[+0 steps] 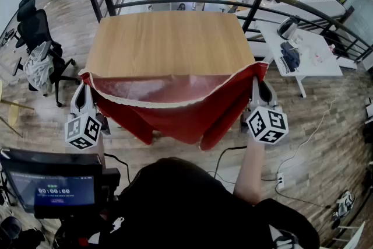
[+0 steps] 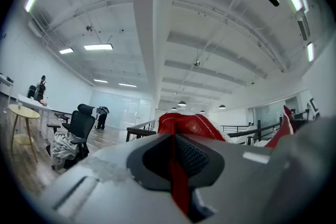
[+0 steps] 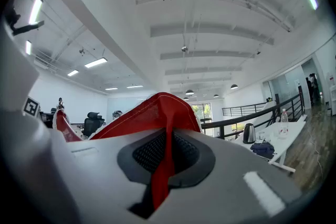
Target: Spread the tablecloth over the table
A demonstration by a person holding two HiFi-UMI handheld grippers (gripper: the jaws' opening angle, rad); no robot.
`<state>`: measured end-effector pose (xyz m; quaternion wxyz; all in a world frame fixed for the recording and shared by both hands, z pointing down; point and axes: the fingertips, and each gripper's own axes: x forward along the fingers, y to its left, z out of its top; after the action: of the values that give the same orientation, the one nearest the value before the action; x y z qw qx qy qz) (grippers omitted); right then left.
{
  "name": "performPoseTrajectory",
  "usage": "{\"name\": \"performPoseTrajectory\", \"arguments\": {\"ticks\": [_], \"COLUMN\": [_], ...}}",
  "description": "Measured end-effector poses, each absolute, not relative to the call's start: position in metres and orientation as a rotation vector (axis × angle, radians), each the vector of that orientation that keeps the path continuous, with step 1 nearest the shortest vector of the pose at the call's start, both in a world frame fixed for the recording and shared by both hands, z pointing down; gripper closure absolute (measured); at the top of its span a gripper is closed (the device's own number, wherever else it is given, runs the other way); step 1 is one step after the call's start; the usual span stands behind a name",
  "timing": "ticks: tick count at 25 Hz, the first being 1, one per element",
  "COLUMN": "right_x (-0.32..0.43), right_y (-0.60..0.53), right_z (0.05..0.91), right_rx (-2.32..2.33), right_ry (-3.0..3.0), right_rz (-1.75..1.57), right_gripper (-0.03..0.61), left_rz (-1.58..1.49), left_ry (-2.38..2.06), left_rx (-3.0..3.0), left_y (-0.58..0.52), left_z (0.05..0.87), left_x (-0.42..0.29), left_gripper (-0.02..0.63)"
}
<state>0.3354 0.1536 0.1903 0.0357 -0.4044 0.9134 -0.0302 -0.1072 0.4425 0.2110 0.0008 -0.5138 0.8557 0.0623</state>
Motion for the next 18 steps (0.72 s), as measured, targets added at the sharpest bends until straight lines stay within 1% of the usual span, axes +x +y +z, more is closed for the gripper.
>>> {"name": "performPoseTrajectory", "arguments": {"ticks": [18], "right_x": [0.337], "right_y": [0.144], "right_z": [0.195], "right_rx": [-1.206], "right_ry": [2.793], "right_rz": [-0.149], "right_gripper": [0.561], "left_rz": [0.161], "left_ry": [2.684], "left_rx": [-1.644], "left_y": [0.425], "left_z": [0.217], "left_x": [-0.104], "left_gripper": [0.597]}}
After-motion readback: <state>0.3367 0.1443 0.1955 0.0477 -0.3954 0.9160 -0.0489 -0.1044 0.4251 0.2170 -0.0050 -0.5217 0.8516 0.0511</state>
